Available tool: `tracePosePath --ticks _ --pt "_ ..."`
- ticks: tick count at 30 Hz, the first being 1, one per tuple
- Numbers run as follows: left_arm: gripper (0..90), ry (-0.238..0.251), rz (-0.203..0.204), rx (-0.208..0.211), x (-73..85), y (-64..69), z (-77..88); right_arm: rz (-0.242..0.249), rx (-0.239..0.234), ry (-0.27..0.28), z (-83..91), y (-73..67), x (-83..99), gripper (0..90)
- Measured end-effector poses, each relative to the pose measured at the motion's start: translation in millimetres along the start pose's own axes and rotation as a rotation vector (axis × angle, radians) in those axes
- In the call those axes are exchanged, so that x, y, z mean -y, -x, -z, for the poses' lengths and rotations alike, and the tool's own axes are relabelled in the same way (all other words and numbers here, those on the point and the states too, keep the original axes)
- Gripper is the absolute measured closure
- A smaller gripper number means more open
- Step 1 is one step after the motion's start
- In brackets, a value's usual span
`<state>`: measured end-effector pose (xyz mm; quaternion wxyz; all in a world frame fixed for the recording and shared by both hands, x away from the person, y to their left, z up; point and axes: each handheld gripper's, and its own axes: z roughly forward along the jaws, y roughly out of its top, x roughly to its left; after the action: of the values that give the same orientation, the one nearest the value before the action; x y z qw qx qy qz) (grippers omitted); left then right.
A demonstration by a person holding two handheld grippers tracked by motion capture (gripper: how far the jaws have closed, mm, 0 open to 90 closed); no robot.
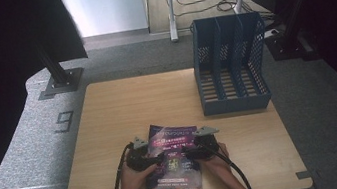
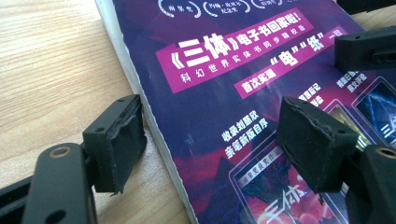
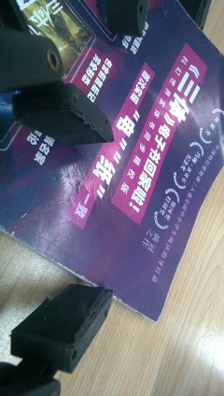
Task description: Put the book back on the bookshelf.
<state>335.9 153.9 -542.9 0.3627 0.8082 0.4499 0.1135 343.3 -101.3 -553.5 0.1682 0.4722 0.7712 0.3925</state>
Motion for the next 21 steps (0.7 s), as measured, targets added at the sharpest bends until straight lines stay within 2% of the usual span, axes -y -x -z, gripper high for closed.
tracePosePath --ticks 3,4,6,12,14,15,17,18,19,20,21 --pt "24.4 0.008 0.023 0.019 0.4 -1.4 1.2 -0.001 0.000 0.000 0.0 0.2 0.0 20.4" --pt "25.1 0.020 0.040 0.039 0.2 -3.6 3.5 -0.002 0.001 0.000 0.0 0.2 0.0 20.4" --pt "27.6 0.025 0.039 0.045 -0.1 -4.8 5.4 -0.002 0.001 0.000 0.0 0.2 -0.1 20.4" --pt "27.7 0.053 0.055 0.073 -0.8 -5.5 9.8 -0.003 0.002 0.002 -0.2 -0.1 -0.1 20.5" --pt "27.9 0.075 0.059 0.107 -3.0 -3.9 14.9 -0.003 0.002 0.002 -0.2 -0.1 -0.1 20.5" --pt "28.1 0.075 0.059 0.107 -3.0 -3.9 14.9 -0.003 0.002 0.002 -0.2 -0.1 -0.1 20.5" --pt "28.8 0.089 0.067 0.141 -4.4 -3.0 17.6 -0.002 0.002 0.001 -0.1 -0.1 -0.1 20.6" --pt "31.2 0.088 0.074 0.174 -4.4 -2.7 17.4 -0.003 0.002 0.001 -0.1 -0.1 -0.1 20.5" --pt "32.3 0.073 0.081 0.232 -4.2 0.1 14.1 -0.003 0.002 0.001 0.0 -0.1 -0.1 20.5" --pt "31.5 0.068 0.062 0.213 -4.0 3.1 12.7 -0.003 0.002 0.001 -0.1 -0.1 -0.1 20.5" --pt "31.8 0.062 0.030 0.174 -3.9 6.3 11.8 -0.003 0.002 0.001 -0.1 0.0 -0.1 20.5"
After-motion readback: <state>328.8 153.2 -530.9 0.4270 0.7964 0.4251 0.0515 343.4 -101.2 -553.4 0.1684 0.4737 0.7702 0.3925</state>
